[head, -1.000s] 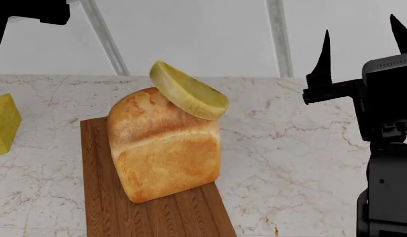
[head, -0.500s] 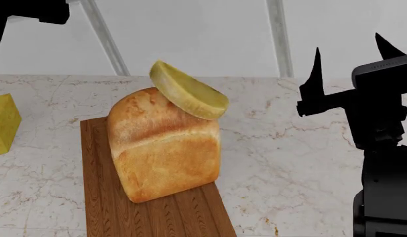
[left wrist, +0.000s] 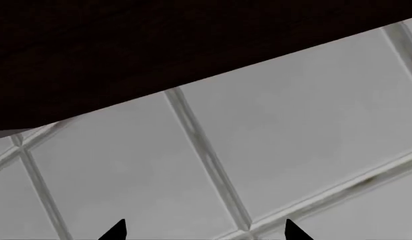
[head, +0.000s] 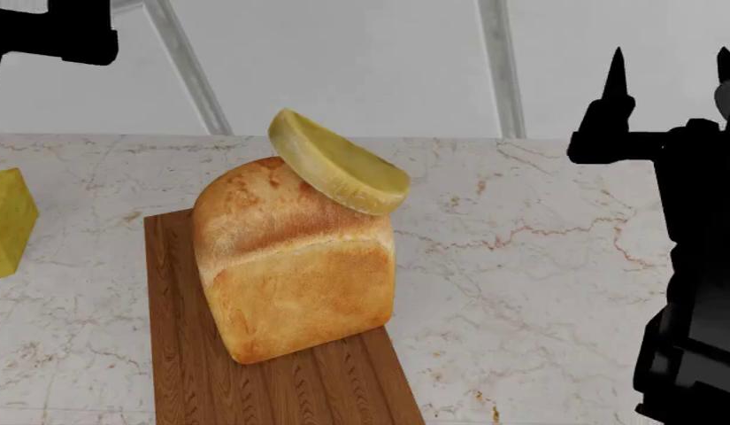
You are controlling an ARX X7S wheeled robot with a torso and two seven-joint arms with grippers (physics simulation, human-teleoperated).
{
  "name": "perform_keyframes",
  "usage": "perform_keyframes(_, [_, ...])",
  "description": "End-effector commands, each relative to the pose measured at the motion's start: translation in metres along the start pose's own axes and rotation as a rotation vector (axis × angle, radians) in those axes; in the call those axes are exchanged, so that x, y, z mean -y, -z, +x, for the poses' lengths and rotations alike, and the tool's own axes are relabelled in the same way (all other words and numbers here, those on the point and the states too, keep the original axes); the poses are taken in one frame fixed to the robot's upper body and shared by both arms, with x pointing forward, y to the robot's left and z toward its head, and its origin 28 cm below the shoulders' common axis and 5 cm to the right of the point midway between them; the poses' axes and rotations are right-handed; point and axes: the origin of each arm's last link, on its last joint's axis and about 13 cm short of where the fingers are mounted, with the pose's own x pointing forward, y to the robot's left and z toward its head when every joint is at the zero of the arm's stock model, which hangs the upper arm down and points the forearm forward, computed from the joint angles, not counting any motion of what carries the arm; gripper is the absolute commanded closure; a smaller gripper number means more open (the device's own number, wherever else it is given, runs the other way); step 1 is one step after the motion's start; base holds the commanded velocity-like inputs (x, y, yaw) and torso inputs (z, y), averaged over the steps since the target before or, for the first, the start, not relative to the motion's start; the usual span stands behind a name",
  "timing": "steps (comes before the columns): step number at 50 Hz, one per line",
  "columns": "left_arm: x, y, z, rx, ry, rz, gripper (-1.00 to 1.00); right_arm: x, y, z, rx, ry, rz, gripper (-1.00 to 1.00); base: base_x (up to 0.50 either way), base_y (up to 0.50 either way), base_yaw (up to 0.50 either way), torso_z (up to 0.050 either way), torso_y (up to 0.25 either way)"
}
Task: Pick up the wedge of cheese and place it on the slice of bread to prepare a simple cheese on bread dish.
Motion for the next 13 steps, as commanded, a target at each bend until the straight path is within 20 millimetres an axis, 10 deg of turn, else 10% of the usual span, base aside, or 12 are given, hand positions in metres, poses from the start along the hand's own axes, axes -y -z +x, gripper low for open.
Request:
perform_keyframes(1, [-0.004, -0.013, -0.025, 0.037, -0.005, -0.007, -1.00, 0.011, -0.013, -0.010, 0.035, -0.029, 0.042, -1.00, 0.00, 0.00, 0.00, 0.000, 0.000])
perform_keyframes(13, [-0.009, -0.033, -0.043, 0.077, -0.006, -0.017, -1.00, 0.010, -0.055, -0.024, 0.104, -0.056, 0.016, -1.00, 0.00, 0.00, 0.00, 0.000, 0.000])
